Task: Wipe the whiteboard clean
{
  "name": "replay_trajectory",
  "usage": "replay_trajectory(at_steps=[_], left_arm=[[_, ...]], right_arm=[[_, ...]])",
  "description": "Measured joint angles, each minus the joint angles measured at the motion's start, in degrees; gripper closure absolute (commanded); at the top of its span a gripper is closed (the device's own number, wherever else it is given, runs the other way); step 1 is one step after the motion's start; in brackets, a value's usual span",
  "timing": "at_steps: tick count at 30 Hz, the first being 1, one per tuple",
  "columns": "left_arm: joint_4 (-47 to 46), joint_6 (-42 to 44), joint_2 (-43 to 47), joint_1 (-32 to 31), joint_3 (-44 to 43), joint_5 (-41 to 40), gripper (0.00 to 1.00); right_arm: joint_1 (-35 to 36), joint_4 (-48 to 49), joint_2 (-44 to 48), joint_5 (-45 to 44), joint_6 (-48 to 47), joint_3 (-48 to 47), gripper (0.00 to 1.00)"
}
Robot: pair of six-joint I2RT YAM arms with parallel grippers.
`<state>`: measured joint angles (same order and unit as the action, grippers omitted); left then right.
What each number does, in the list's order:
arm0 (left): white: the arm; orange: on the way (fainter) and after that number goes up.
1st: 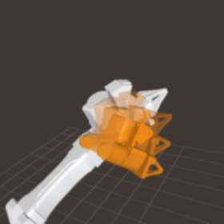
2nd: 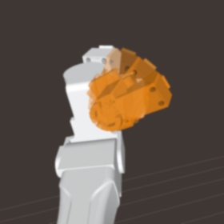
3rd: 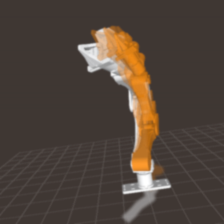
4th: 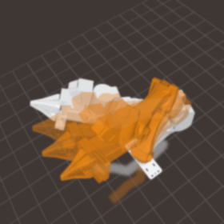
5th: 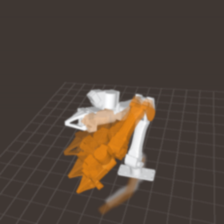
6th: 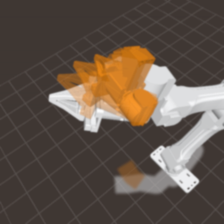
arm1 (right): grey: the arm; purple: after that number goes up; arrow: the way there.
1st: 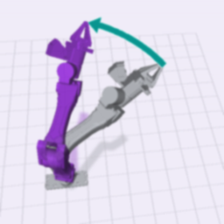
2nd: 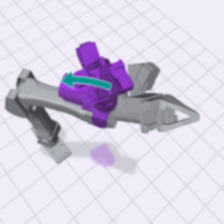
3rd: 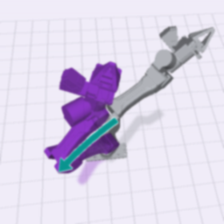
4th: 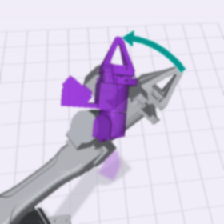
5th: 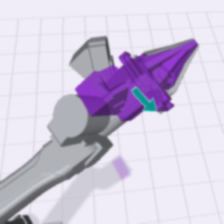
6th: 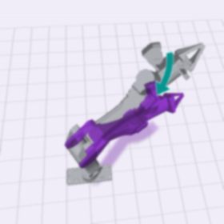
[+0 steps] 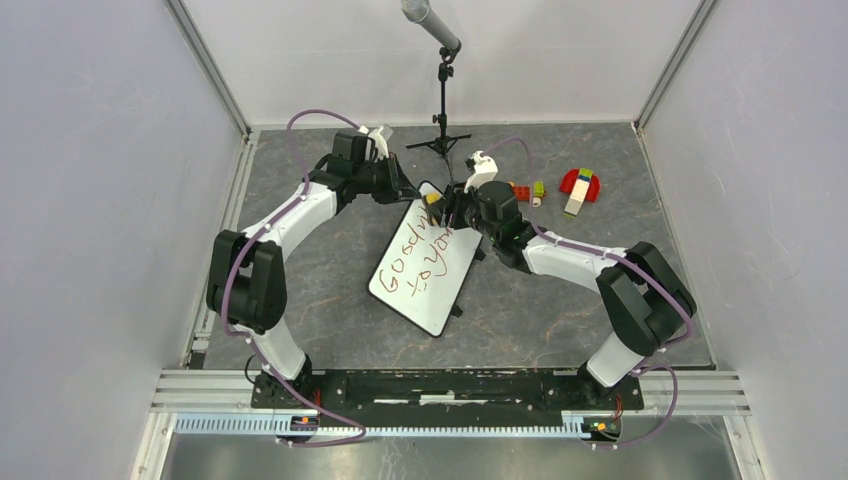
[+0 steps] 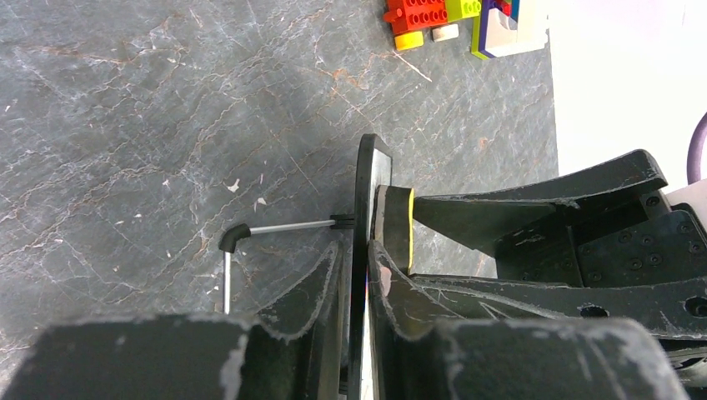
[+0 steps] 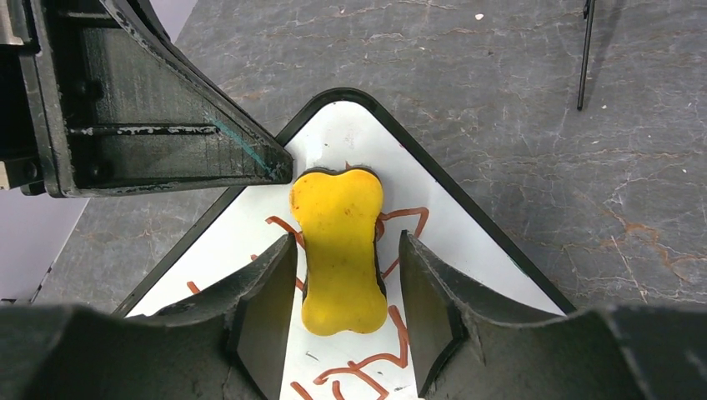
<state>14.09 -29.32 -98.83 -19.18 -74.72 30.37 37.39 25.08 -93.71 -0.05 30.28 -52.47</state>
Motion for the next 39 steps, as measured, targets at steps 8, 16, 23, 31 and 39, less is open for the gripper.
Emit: replay_trajectory(at_steps=[8,16,23,31,39], left_arm=[[-0.1,0.0,0.0,0.0,0.1,0.0,0.83],[-0.1,0.0,0.0,0.0,0.1,0.0,0.94],[-0.2,0.1,0.0,0.0,0.2,-0.1,0.98],[-0.5,0.1,0.1,0.0,0.5,-0.3,0.98],[-0.7,0.9,0.9,-0.3,0.7,-0.6,0.98]], right_arm=[[0.0,1.4,-0.4,0.0,-0.1,0.0,0.5],[0.0,3.5,-3.0,1.3,0.3,0.0,0.56],[0.0,5.4,-3.2,0.1,0.9,0.9,0.73],[-1.2,7.3,-1.7,-4.6,1.9,6.9,0.76],[0.0,0.4,-2.2,-9.0,-0.1,2.7,0.77]])
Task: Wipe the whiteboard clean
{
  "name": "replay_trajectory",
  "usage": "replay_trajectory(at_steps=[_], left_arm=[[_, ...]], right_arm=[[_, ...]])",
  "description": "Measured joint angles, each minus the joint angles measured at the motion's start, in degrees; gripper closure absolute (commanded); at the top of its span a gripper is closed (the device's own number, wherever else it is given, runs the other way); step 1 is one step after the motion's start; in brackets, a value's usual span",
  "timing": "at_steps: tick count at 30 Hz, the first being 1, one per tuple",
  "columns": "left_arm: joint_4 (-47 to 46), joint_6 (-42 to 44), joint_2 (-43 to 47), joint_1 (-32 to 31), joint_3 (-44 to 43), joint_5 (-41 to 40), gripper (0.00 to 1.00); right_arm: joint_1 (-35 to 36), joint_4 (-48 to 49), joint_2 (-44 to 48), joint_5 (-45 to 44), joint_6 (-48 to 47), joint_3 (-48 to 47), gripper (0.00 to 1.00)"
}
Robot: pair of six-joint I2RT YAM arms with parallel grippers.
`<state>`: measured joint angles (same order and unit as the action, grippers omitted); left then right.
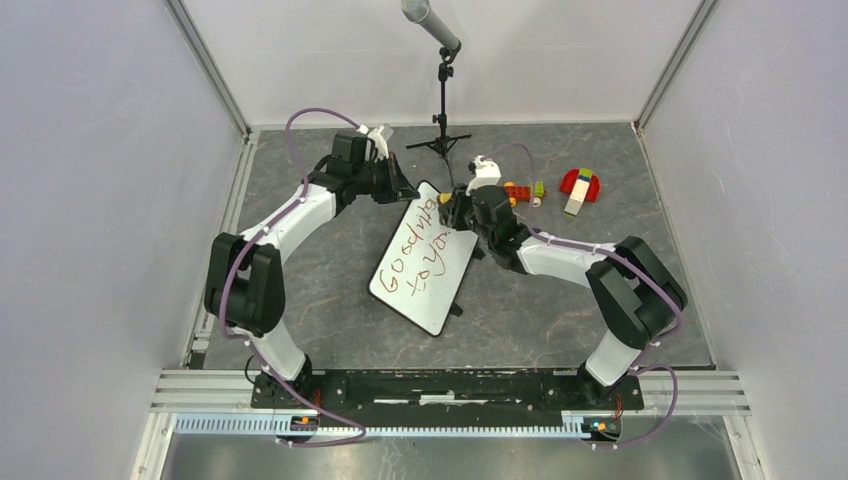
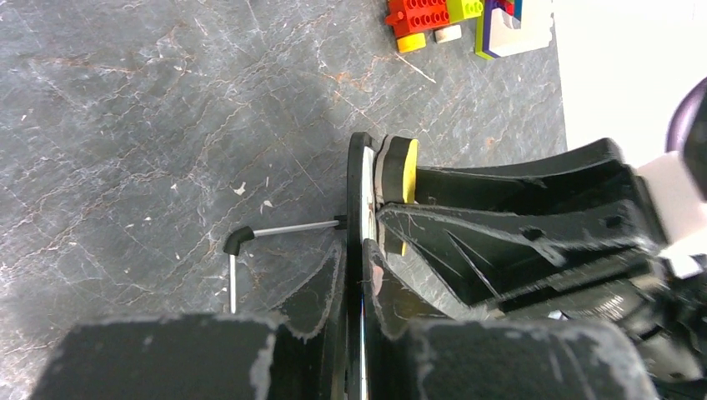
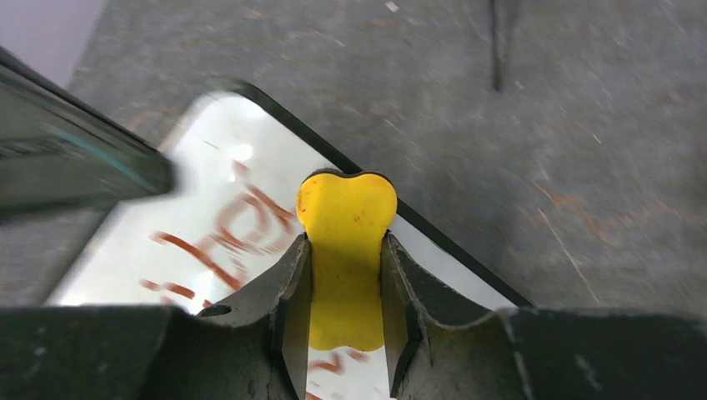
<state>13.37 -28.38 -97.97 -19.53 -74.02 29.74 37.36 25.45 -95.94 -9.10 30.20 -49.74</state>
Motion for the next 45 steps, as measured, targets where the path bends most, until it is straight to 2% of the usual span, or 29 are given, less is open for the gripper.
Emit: replay_trajectory(at_steps=[5,9,14,19,23,27,30,37,42,45], left_arm=[[0.1,1.0,0.5,-0.2,0.3,-1.1,0.98],[0.2,1.5,0.6,-0.1,0.3,-1.9,0.98],[0.2,1.5,0.6,-0.1,0.5,-2.6,0.98],[0.2,1.5,0.6,-0.1,0.5,-2.6,0.98],[0.2,1.5,0.6,-0.1,0.5,-2.6,0.98],[0.2,1.5,0.8,-0.1,0.5,-2.6,0.98],[0.3,1.5,0.9,-0.1,0.5,-2.8,0.98],[0.3,1.5,0.9,-0.1,0.5,-3.2,0.98],[0.2,1.5,0.9,-0.1,0.6,-3.9,0.98],[0.3,1.5,0.9,-0.1,0.6,-4.0,0.98]], right_arm=[[2.4,-1.1,-3.1,1.6,-0.1,-9.1,0.77],[2.4,-0.8,-5.5,2.3,0.8,-12.4,0.77],[1.2,2.7,-5.9,3.1,3.7,-10.4,0.77],[-1.3,8.6,-5.2,2.7,5.7,-2.9,0.78],[-2.8,8.2,-4.8,0.8,6.0,0.2,0.78],[-1.8,5.2,-4.9,-1.1,4.9,-2.0,0.77],[-0.5,1.9,-5.6,-1.9,4.1,-6.9,0.77],[2.3,1.7,-8.6,0.1,5.4,-15.4,0.78],[1.5,4.7,-9.3,0.2,7.8,-13.8,0.78],[0.3,8.7,-8.5,-0.1,8.9,-9.1,0.78]])
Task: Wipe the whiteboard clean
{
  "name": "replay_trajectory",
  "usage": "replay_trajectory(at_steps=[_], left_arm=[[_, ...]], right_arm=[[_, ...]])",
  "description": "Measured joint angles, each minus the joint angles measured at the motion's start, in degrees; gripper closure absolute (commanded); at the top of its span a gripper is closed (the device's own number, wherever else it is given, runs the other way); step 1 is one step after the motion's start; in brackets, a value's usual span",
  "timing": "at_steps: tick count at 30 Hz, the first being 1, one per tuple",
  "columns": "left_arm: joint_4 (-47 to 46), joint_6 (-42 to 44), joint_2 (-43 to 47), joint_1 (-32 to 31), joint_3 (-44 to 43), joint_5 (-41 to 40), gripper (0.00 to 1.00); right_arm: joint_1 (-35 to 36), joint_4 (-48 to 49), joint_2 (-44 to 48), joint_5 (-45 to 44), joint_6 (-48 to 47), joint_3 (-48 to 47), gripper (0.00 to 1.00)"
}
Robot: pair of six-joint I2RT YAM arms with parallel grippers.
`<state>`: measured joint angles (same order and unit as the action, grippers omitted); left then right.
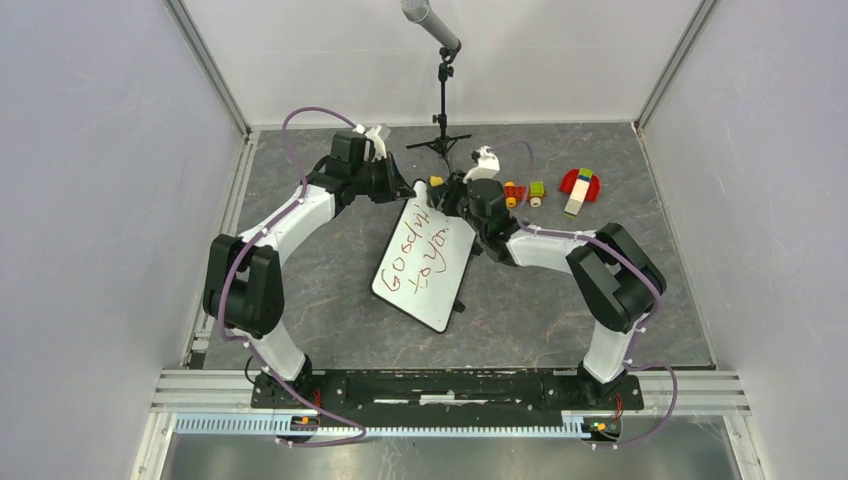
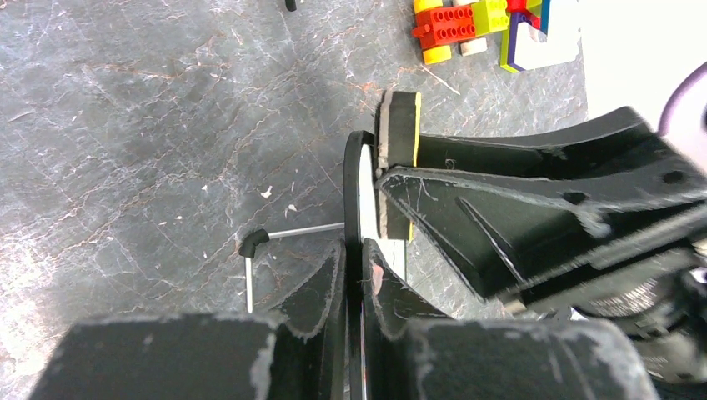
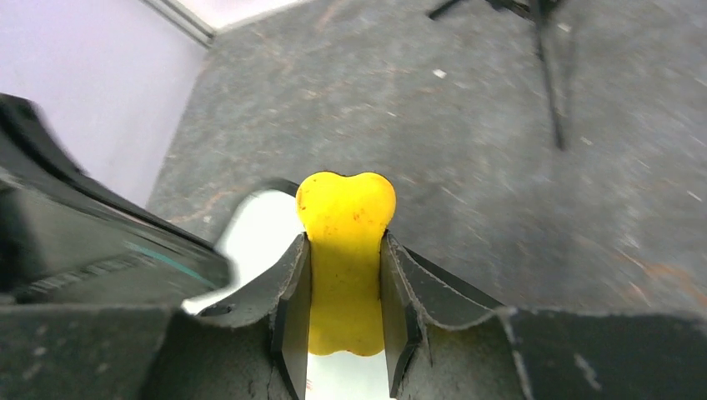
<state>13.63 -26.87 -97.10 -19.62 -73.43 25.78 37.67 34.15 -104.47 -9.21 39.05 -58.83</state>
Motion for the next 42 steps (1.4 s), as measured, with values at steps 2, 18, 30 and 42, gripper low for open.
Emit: replay_trajectory(at_steps=[2,18,30,42], left_arm=[[0.0,0.0,0.0,0.0,0.0,0.0,0.98],[0.5,0.0,0.8,-0.1,0.1,0.2,0.98],[0.4,0.0,0.8,-0.2,0.4,0.2,0.98],[0.4,0.0,2.1,-0.1,1.3,-0.3,0.98]], right_arm=[[-1.0,1.7,1.1,-0.4,0.4,4.5,0.78],[0.8,-1.3,5.5,-5.5,-1.0,11.2,0.78],[1.1,9.1,4.3,-0.6,3.2,14.1,0.78],[0.3,2.8,5.6,-4.2,2.5,15.4,0.78]])
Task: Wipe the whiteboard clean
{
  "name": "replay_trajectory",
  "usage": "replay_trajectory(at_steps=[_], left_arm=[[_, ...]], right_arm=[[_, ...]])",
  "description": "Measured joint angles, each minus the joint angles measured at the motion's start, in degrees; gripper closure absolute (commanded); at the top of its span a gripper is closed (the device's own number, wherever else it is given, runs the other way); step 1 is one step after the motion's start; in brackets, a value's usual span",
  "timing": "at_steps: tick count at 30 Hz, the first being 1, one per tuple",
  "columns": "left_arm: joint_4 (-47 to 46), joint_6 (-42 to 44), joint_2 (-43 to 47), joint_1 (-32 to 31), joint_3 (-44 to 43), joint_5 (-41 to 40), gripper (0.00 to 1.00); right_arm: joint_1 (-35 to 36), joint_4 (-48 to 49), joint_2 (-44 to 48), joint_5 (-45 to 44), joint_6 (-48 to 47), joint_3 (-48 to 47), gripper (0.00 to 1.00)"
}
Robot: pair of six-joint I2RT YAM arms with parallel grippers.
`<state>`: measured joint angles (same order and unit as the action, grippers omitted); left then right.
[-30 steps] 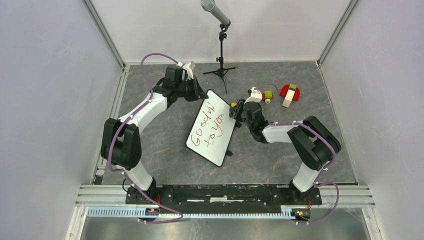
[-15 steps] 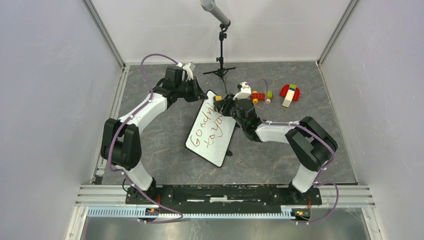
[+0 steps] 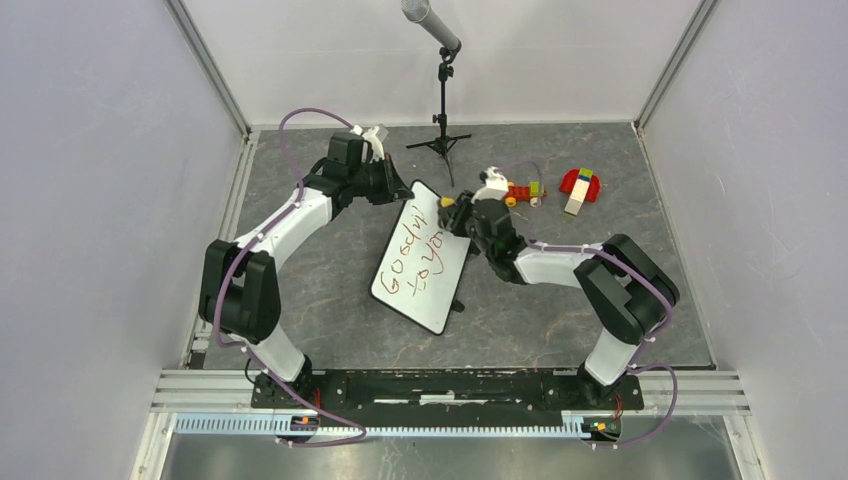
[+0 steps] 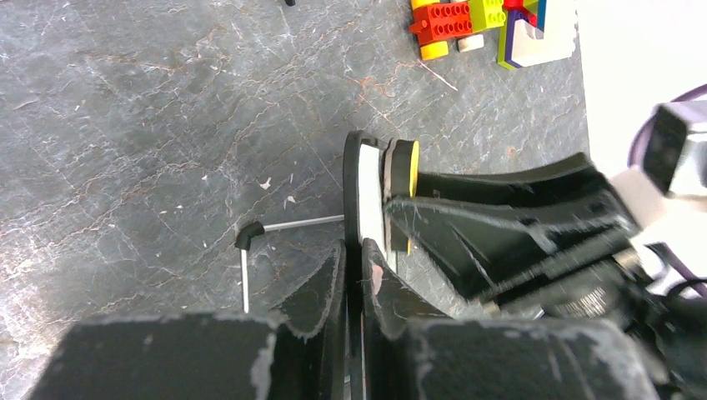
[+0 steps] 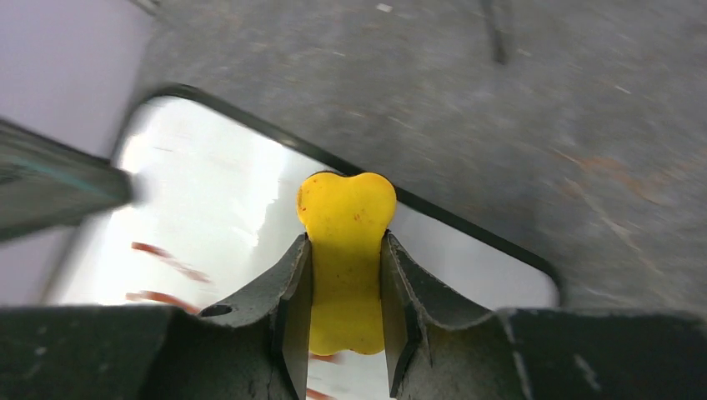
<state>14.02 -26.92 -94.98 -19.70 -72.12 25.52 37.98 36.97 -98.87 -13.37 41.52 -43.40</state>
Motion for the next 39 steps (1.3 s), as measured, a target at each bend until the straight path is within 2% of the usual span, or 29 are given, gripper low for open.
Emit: replay_trajectory(at_steps=[5,6,9,15,17,22,25,29,31,39], left_arm=[[-0.5,0.0,0.0,0.1,0.5,-0.1,0.98],[-0.2,0.0,0.3,0.2,0.6,-0.2,0.98],[0.1,0.0,1.2,0.5,1.2,-1.3,0.98],[0.2,0.0,1.2,0.5,1.3,-1.4,0.97],[0.2,0.0,1.2,0.5,1.3,-1.4,0.91],[0.2,0.0,1.2,0.6,1.3,-1.3,0.67],[0.0,-0.3,1.4,0.9,1.3,0.0,0.61],[0.0,-0.9,2.1,1.5,1.4,1.7,0.64],[-0.1,-1.1,2.2,1.9,1.6,2.2,0.71],[-1.7,-2.8,0.7,4.0,2.2,5.1,0.87]], right_arm=[[5.5,-7.1,-2.0,-0.7,-1.5,-14.8,0.78],[6.2,-10.2,-2.6,-2.9,-2.3,-17.6,0.78],[6.8,-13.3,-3.8,-4.2,-2.1,-20.5,0.78],[7.5,-10.8,-3.1,-7.3,1.0,-16.8,0.78],[7.5,-9.1,-1.9,-8.1,2.2,-13.1,0.78],[5.3,-5.5,0.7,-7.3,3.2,-3.3,0.78],[3.8,-5.4,0.8,-6.1,1.8,-1.6,0.77],[3.7,-5.8,1.4,-4.6,-1.4,-1.6,0.77],[3.7,-5.9,1.6,-3.8,-3.1,-1.6,0.77],[3.7,-9.9,1.5,0.2,-13.6,-5.3,0.77]])
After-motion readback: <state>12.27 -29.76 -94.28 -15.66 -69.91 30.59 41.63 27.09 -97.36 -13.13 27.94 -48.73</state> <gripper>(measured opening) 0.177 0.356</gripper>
